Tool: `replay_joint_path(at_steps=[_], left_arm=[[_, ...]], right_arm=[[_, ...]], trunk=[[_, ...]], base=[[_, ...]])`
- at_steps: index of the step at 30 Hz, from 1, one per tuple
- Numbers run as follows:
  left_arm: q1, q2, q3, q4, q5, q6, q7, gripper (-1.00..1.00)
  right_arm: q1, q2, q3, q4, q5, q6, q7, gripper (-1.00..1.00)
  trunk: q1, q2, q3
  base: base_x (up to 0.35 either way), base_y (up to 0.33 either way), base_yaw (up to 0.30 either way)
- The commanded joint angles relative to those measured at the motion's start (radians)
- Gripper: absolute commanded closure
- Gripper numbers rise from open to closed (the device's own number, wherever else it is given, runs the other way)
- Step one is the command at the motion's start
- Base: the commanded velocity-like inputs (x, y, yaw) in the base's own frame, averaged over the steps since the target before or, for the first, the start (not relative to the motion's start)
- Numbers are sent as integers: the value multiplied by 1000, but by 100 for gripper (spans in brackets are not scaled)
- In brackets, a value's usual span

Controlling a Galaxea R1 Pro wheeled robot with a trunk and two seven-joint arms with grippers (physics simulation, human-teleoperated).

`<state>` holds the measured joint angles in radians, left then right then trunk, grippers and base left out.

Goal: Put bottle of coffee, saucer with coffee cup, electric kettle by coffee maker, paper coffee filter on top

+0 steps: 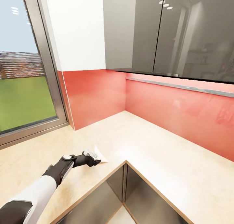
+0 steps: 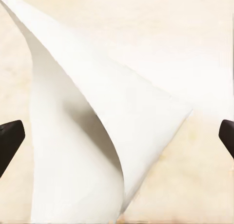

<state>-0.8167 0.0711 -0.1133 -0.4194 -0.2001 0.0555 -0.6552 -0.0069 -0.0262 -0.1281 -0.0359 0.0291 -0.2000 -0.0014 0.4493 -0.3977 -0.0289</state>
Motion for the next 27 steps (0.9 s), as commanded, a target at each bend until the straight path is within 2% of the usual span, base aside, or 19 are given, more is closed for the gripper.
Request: replay_joint_path(at_steps=[1,7,24,27], left_arm=[[10,-1,0,-4,-3,6,-3,-100],[36,-6,1,-11,-1,5,-3,-100],[43,-9,3,-11,-1,6,-3,-100],[44,-8,3,-9,-1,6,-3,-100]], right_arm=[[-1,0,-6,1,3,-4,0,-100],[-1,0,-6,1,3,-3,0,-100],[-1,0,-7,1,3,-3,0,-100],[-1,0,-6,1,3,-3,0,-100]], trunk=[[1,-2,-2],[1,-2,-2],[1,-2,-2],[1,-2,-2]], base=[[12,-11,0],[4,-4,0],[0,0,0],[193,0,0]])
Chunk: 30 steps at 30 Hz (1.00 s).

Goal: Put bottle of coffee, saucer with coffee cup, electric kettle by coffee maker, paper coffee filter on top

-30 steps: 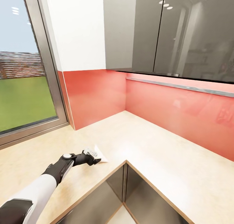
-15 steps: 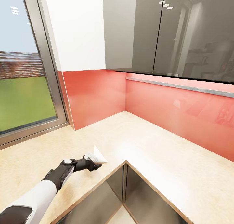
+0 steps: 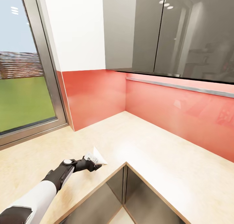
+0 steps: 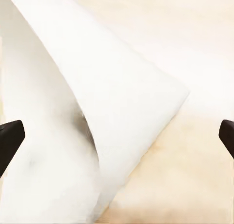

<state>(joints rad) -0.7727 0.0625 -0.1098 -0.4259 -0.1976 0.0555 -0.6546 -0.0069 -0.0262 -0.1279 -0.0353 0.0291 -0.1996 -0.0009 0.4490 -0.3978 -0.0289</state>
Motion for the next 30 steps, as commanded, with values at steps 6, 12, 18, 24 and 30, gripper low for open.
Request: replay_joint_path(at_steps=[6,12,18,24,30], left_arm=[[0,0,-1,1,-3,6,-3,-100],[0,0,-1,1,-3,6,-3,-100],[1,-1,-1,3,-2,6,-3,-100],[1,-4,-1,3,-3,6,-4,-100],[1,-3,-1,3,-4,6,-5,100]], right_arm=[[-1,0,-6,1,4,-3,3,-100],[-1,0,-6,2,5,-3,5,-100],[-1,-1,-6,2,5,-3,5,-100],[-1,-1,-6,2,5,-3,5,-100],[-1,-1,-6,2,4,-3,5,-100]], trunk=[[1,-2,-2],[1,-2,-2],[1,-2,-2],[1,-2,-2],[1,-2,-2]], base=[[67,0,0],[5,0,0],[0,0,0],[0,0,0],[0,0,0]])
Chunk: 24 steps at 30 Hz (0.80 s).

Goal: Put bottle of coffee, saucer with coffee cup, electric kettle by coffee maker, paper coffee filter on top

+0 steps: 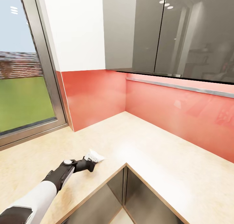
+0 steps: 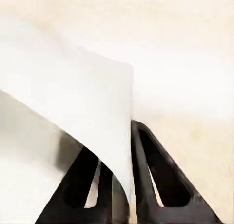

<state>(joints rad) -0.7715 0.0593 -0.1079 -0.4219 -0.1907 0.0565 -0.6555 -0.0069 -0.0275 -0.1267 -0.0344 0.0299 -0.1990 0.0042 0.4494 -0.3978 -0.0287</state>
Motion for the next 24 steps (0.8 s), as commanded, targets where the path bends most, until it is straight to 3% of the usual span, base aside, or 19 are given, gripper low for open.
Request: replay_joint_path(at_steps=[1,24], left_arm=[[0,1,-3,-1,-10,5,-4,100],[0,5,-3,-7,-4,5,-8,100]], right_arm=[[-1,0,-7,1,3,-4,0,-100],[-1,0,-7,1,2,-4,0,-100]], trunk=[[1,-2,-2],[1,-2,-2]], base=[[0,0,0],[0,0,0]])
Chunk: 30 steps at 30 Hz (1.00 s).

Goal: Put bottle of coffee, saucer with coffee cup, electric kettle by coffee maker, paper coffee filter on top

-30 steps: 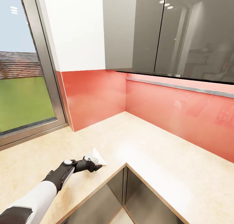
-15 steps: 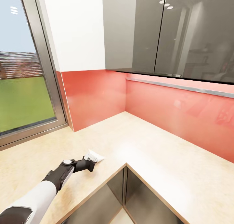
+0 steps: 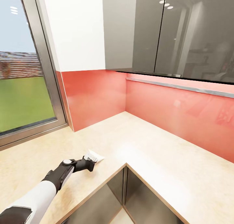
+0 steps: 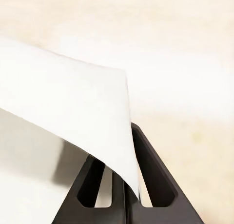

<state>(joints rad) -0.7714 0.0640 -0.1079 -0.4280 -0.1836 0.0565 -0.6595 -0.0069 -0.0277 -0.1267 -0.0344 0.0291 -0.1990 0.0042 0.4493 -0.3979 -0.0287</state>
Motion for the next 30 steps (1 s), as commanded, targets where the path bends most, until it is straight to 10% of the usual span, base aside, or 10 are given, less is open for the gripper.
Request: replay_joint_path(at_steps=[1,19,30], left_arm=[[0,0,-3,-1,-11,5,-4,100],[-4,-3,1,-25,-8,9,-7,100],[-10,5,2,-434,43,256,-7,100]], right_arm=[[-1,0,-7,1,3,-4,0,-100],[-1,1,-8,-2,1,-4,0,-100],[-1,1,-10,-11,0,-8,-1,-100]], trunk=[[1,-2,-2],[1,-2,-2],[1,-2,-2]], base=[[0,0,0],[0,0,0],[0,0,94]])
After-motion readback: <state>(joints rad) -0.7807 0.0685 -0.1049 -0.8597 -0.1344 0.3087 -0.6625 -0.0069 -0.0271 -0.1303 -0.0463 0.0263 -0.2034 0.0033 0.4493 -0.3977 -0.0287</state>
